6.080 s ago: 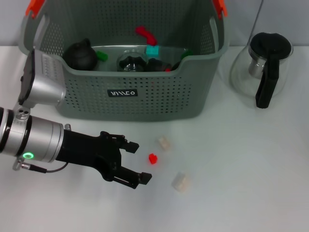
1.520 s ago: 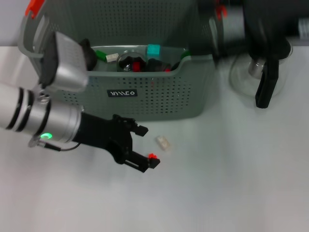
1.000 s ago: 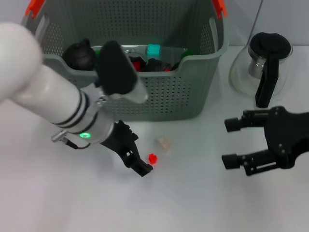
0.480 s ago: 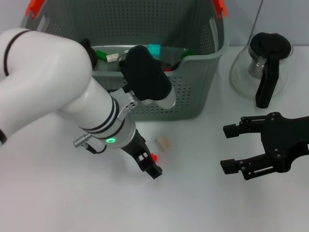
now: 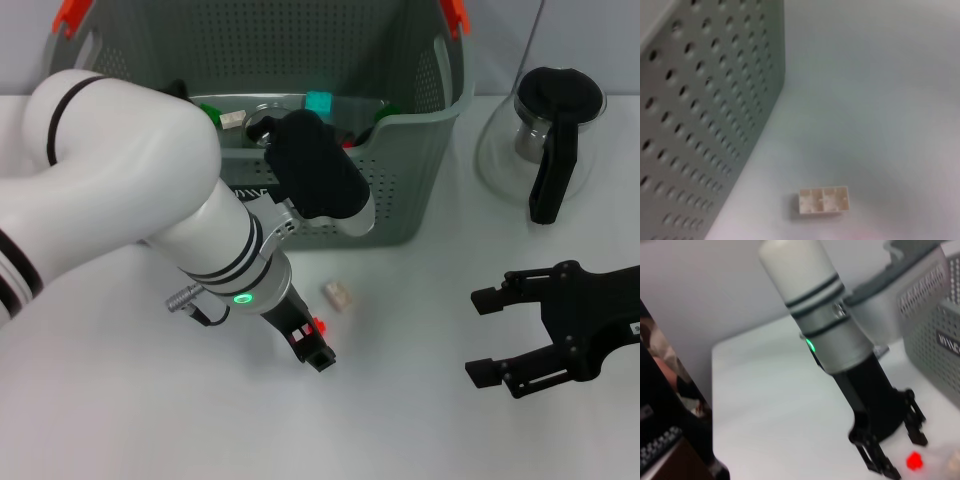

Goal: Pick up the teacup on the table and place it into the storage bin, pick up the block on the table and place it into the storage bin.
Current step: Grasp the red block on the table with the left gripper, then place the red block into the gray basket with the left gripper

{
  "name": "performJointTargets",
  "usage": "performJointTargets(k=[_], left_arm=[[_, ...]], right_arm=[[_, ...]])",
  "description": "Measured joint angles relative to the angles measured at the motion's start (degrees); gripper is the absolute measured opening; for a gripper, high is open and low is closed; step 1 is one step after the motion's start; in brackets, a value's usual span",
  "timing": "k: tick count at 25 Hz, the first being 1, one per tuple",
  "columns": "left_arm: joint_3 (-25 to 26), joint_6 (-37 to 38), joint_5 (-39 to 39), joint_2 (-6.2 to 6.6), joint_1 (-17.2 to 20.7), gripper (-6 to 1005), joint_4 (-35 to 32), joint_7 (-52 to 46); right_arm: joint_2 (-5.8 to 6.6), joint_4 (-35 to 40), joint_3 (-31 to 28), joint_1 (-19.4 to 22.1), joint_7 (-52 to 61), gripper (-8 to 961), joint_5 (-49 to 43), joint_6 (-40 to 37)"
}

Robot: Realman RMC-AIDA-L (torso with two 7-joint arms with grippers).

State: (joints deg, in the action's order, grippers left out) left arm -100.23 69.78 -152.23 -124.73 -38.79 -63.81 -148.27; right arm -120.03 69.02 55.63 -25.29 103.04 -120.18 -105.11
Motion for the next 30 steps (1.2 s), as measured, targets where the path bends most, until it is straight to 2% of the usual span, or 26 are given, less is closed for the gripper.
performJointTargets(k=[5,11,16,22,24,25,27,29,30], left_arm=[[-0.5,-0.3,0.3,0.02,-0.1,717,0.0,-0.4],[-2.7,-2.2,-0.1,0.01,-0.3,578,0.4,-2.2],[-3.4,-3.3,-0.2,0.08,-0.9,402,1.5,-3.0],[-3.1,-2.1,-0.2,0.19,-1.0,347,1.2,-3.1],[-3.0,-1.8,-0.2,0.21,-1.0,239,1.1,-3.2],[-3.0,-1.6,-0.2,0.2,-0.9,185,0.5,-3.2],[-2.9,-0.3,0.1,0.17,-0.3,185,-2.1,-3.2],[-2.2,2.9,0.8,0.13,0.7,185,-6.6,-3.4],[-0.6,6.8,2.0,0.1,1.9,185,-12.3,-3.7]], right_arm=[[-0.1,-1.4,0.1,-0.7,-0.1,931,-2.4,1.5],[-0.12,-1.9,0.1,-0.8,-0.1,930,-2.5,1.7],[-0.12,-1.9,0.1,-0.8,-0.1,930,-2.5,1.7],[-0.13,-1.9,0.1,-1.0,-0.1,930,-2.5,1.7],[-0.17,-2.1,0.1,-1.0,-0.1,930,-2.5,1.8],[-0.17,-2.1,0.1,-1.0,-0.1,930,-2.5,1.8],[-0.16,-2.4,-0.1,-1.0,-0.2,930,-2.5,1.8],[0.03,-2.7,-0.3,-1.0,-0.3,930,-2.7,1.8],[0.16,-3.0,-0.5,-1.0,-0.3,930,-3.3,1.9]])
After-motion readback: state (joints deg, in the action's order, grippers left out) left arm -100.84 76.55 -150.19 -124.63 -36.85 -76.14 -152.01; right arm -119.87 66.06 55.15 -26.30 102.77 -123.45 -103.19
